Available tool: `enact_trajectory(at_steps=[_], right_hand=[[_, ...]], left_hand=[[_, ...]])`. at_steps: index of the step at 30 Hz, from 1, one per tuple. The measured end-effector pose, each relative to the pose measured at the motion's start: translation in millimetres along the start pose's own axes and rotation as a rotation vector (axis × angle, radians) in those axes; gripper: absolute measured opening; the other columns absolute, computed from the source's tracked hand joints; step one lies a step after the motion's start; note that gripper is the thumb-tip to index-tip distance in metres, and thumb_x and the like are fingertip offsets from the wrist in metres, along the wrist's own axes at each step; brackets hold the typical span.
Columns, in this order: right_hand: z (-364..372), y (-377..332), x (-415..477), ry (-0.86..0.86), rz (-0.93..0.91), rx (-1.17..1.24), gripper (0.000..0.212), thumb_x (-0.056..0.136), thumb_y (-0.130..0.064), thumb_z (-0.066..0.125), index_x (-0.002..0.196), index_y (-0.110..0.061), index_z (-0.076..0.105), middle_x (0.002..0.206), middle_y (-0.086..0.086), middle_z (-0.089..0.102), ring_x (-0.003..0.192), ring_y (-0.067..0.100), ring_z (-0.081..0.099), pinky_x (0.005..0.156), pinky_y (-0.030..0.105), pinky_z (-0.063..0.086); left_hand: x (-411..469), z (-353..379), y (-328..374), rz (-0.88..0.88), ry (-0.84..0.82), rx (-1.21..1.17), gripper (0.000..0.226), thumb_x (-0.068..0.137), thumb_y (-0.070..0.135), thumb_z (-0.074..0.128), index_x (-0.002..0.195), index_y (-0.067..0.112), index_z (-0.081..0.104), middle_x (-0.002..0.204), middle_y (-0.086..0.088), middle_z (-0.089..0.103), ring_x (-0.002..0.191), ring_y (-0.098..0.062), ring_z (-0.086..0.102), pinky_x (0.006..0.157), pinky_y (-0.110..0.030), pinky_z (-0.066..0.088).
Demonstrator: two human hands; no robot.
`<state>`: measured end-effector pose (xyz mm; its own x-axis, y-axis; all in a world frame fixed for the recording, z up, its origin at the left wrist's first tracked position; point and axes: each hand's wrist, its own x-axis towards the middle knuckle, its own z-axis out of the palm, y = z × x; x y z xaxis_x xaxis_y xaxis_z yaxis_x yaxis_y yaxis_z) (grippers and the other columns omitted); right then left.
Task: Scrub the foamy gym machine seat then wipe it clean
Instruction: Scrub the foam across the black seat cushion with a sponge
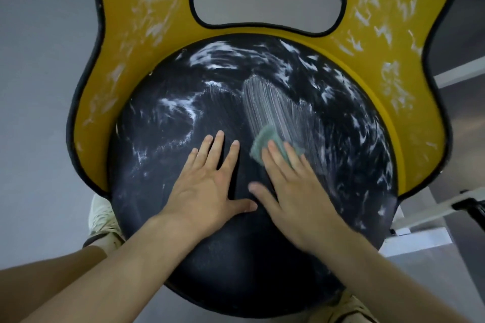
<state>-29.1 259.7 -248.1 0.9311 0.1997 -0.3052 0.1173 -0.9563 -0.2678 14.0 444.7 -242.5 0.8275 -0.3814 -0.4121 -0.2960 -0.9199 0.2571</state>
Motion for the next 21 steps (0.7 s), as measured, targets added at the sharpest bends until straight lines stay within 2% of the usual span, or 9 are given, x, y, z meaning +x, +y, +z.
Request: enact_trajectory(at_steps=[1, 4, 5, 7, 9, 11, 15, 18, 21], right_hand=[[8.0, 1.4, -26.0, -0.019, -0.005, -0.031, 0.085, 0.097, -0.073, -0.006, 0.162, -0.019, -0.002, 0.169, -0.006, -0.010, 0.154, 0.013, -0.020, 0.127, 0.039, -0.003], [19.2, 3.1, -62.0, -0.066, 0.001, -0.080, 0.081, 0.103, -0.070, 0.012, 0.161, -0.015, 0.017, 0.169, -0.001, 0.013, 0.157, 0.021, 0.006, 0.120, 0.041, 0.010], [16.5, 3.2, -56.4, -0.064, 0.007, -0.095, 0.082, 0.102, -0.071, 0.010, 0.162, -0.015, 0.016, 0.169, 0.000, 0.012, 0.157, 0.021, 0.006, 0.120, 0.040, 0.011], [7.5, 6.7, -26.6, -0.024, -0.001, -0.106, 0.087, 0.095, -0.076, -0.005, 0.161, -0.020, -0.007, 0.168, -0.004, -0.012, 0.155, 0.017, -0.016, 0.126, 0.039, 0.000], [-7.1, 14.8, 20.1, 0.010, 0.036, -0.129, 0.085, 0.093, -0.078, -0.008, 0.157, -0.023, -0.021, 0.164, -0.006, -0.026, 0.151, 0.016, -0.029, 0.126, 0.041, -0.011], [-24.3, 26.3, 77.2, 0.038, 0.097, -0.111, 0.086, 0.095, -0.076, 0.000, 0.160, -0.022, -0.016, 0.166, -0.003, -0.023, 0.152, 0.018, -0.026, 0.124, 0.041, -0.013], [-52.1, 34.0, 157.8, 0.023, 0.181, -0.061, 0.087, 0.098, -0.073, 0.007, 0.163, -0.016, -0.005, 0.170, 0.002, -0.013, 0.155, 0.023, -0.016, 0.125, 0.045, -0.008], [-51.6, 28.6, 146.9, 0.054, 0.161, -0.029, 0.086, 0.098, -0.073, 0.007, 0.163, -0.016, -0.002, 0.170, 0.002, -0.011, 0.155, 0.023, -0.015, 0.124, 0.043, -0.008], [-28.8, 19.4, 74.6, 0.045, 0.106, -0.029, 0.087, 0.096, -0.075, 0.002, 0.162, -0.019, -0.006, 0.169, -0.002, -0.014, 0.154, 0.019, -0.020, 0.124, 0.040, -0.011]], left_hand=[[-0.5, 0.7, -0.7, -0.002, 0.001, 0.000, 0.117, 0.081, 0.083, 0.047, 0.156, 0.028, -0.025, 0.158, -0.003, -0.041, 0.146, -0.018, -0.037, 0.125, -0.040, -0.011], [-0.3, 3.2, -1.8, -0.005, 0.003, 0.010, 0.116, 0.082, 0.084, 0.045, 0.155, 0.028, -0.027, 0.156, -0.002, -0.043, 0.145, -0.018, -0.039, 0.125, -0.040, -0.012], [-0.3, 3.8, -1.9, -0.006, 0.007, 0.007, 0.116, 0.082, 0.084, 0.044, 0.155, 0.028, -0.027, 0.156, -0.002, -0.043, 0.145, -0.018, -0.039, 0.125, -0.040, -0.012], [-0.8, 4.7, -1.6, -0.004, 0.012, -0.004, 0.116, 0.083, 0.083, 0.046, 0.155, 0.028, -0.027, 0.156, -0.002, -0.043, 0.145, -0.018, -0.039, 0.125, -0.040, -0.013], [-1.0, 4.5, -1.1, -0.005, 0.014, -0.006, 0.116, 0.083, 0.082, 0.047, 0.155, 0.028, -0.026, 0.157, -0.002, -0.043, 0.144, -0.018, -0.039, 0.125, -0.040, -0.013], [-0.4, 3.2, 0.1, -0.008, 0.007, 0.005, 0.116, 0.083, 0.082, 0.047, 0.155, 0.028, -0.027, 0.157, -0.003, -0.042, 0.145, -0.018, -0.039, 0.124, -0.040, -0.013], [0.8, 1.6, 2.3, -0.013, -0.007, 0.019, 0.117, 0.082, 0.082, 0.048, 0.156, 0.027, -0.026, 0.158, -0.003, -0.041, 0.146, -0.019, -0.037, 0.125, -0.042, -0.012], [3.1, 0.1, 3.1, -0.013, -0.018, 0.014, 0.119, 0.082, 0.081, 0.050, 0.155, 0.028, -0.026, 0.158, -0.004, -0.041, 0.146, -0.020, -0.037, 0.125, -0.043, -0.010], [5.2, 0.4, 2.9, -0.008, -0.013, 0.006, 0.120, 0.081, 0.082, 0.051, 0.156, 0.028, -0.026, 0.158, -0.004, -0.041, 0.146, -0.020, -0.038, 0.125, -0.042, -0.011]])
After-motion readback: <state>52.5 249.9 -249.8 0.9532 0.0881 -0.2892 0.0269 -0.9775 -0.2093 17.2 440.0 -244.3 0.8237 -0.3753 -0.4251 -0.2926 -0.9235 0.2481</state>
